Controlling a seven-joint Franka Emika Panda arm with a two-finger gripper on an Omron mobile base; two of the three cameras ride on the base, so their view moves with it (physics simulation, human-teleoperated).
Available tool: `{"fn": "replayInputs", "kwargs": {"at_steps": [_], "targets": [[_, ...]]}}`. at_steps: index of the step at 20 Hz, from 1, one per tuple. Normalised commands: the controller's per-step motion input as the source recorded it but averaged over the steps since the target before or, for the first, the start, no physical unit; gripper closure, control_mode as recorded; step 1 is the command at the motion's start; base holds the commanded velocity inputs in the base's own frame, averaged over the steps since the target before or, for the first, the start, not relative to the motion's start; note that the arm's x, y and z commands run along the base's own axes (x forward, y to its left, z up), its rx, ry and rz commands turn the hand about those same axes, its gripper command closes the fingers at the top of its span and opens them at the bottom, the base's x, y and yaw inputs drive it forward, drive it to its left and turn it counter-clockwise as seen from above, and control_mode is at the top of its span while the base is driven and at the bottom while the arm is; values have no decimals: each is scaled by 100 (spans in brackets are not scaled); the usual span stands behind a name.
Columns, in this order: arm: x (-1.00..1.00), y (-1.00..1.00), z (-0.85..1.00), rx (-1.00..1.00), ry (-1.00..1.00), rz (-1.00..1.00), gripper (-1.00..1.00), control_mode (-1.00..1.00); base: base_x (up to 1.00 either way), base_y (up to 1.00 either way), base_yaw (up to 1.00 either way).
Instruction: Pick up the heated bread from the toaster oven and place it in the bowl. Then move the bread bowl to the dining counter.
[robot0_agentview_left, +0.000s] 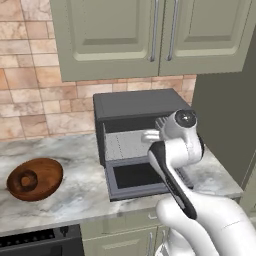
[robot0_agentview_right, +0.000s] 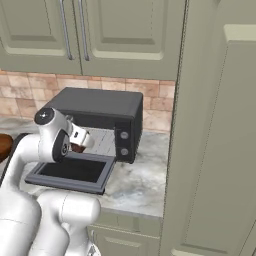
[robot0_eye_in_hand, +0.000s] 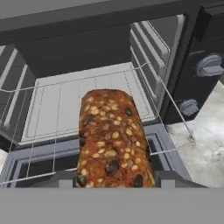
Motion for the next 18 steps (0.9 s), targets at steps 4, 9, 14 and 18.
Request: {"fn": "replayInputs", "kwargs": {"at_steps": [4, 9, 14, 18], "targets": [[-100, 53, 90, 2, 12, 32, 100, -100, 0, 0, 0], [-100, 97, 95, 0, 17, 39, 100, -100, 0, 0, 0], [-100, 100, 52, 0, 7, 34, 100, -100, 0, 0, 0], [-62, 100, -9, 0, 0, 14, 100, -100, 0, 0, 0]]}}
